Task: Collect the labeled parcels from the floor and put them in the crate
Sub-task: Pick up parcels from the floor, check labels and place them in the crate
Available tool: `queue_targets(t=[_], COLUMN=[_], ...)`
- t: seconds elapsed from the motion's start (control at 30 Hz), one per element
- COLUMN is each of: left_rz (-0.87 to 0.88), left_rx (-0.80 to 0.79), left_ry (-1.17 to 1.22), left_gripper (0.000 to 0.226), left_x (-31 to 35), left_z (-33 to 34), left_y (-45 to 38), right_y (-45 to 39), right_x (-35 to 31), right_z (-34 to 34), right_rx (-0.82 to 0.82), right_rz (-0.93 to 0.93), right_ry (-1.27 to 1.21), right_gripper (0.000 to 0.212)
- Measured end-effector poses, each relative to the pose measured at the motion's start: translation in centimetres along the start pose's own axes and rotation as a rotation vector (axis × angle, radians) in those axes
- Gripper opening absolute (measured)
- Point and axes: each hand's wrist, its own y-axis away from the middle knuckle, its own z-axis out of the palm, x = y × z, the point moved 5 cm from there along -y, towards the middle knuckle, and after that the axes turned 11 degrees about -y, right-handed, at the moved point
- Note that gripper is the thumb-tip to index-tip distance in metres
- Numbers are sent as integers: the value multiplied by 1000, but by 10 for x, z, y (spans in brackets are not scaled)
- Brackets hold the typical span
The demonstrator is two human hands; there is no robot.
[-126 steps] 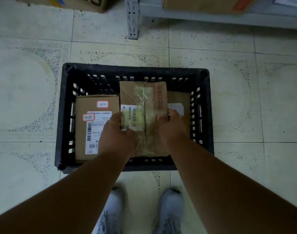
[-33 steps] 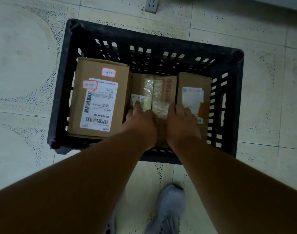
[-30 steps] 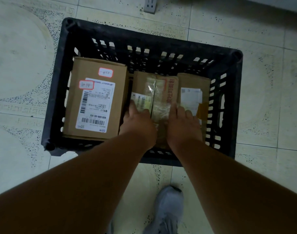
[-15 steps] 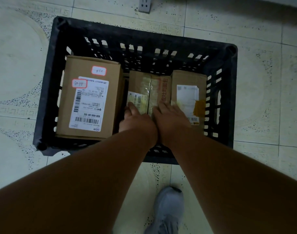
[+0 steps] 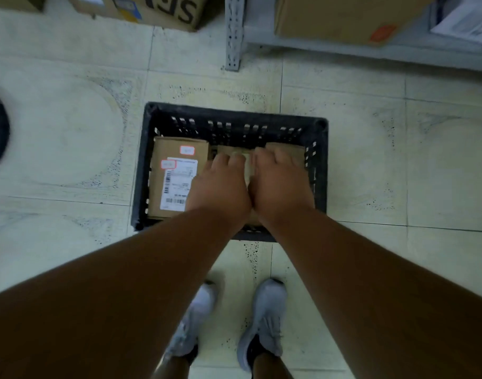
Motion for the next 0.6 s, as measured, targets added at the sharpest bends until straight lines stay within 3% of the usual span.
queue_targets(t=[0.13, 0.33, 0.6], left_rz=[111, 310, 618], left_rx=[148, 212, 287], left_ry=[72, 153, 148], left_gripper=[39, 35, 30], left_x=[42, 132, 270], left_z=[-129, -297, -385], left_y=[56, 157, 249], right_y=[66, 203, 348], right_x=[-50, -102, -67], right_z=[-128, -317, -449], right_rx=[159, 410, 718], right_rz=[39, 126, 316], right_ry=[-107, -200, -296], right_gripper=[52, 44, 38])
